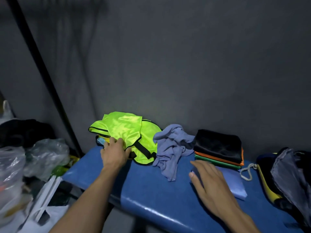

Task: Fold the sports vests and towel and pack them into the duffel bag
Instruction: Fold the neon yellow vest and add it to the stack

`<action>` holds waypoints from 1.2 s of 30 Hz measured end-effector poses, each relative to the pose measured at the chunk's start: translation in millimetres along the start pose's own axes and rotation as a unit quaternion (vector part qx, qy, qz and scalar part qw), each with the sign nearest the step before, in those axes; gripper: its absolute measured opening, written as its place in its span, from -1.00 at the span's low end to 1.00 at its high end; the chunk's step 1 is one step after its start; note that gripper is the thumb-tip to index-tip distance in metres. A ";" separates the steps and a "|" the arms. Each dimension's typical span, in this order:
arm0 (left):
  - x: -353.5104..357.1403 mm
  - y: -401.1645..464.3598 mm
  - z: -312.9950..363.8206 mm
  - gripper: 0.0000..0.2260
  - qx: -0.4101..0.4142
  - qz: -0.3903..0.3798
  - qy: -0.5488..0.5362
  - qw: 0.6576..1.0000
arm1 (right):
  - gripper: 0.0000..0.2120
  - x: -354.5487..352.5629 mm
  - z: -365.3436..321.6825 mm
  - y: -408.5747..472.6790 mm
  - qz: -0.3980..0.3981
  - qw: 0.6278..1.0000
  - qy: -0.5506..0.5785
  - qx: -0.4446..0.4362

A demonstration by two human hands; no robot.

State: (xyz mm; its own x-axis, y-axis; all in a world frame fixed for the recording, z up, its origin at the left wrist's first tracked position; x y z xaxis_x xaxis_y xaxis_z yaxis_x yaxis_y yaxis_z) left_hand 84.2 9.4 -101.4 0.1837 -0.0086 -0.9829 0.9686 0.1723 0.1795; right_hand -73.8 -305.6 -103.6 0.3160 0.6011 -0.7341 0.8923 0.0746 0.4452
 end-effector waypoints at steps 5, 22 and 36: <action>-27.9 4.1 7.0 -0.84 -0.056 0.117 -0.194 0.972 | -0.40 -6.9 -6.5 2.5 -0.003 0.999 0.025 0.030; -218.8 -130.0 35.0 -0.71 0.268 -0.215 -0.875 0.341 | -0.09 -17.7 -89.8 -12.0 -0.075 0.844 0.516 0.123; -175.9 -53.8 40.2 -0.87 0.069 0.161 -0.693 0.699 | -0.78 -93.6 -51.8 -9.1 0.176 0.795 0.538 0.218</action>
State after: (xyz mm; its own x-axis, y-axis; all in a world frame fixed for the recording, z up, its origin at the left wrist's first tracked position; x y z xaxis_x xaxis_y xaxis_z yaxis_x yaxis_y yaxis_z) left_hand 6.5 -37.9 63.4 0.2882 -0.9546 0.0753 0.8292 0.2882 0.4789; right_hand -128.2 -321.3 -12.4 0.3218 0.8740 0.3641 0.9108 -0.3908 0.1332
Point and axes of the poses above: each hand's wrist, its own y-axis towards the middle knuckle, its own x-axis out of the palm, z = x × y, the point moved 2 cm from there along y, towards the middle knuckle, and after that the axes turned 14 degrees about y, right-handed, at the moved point
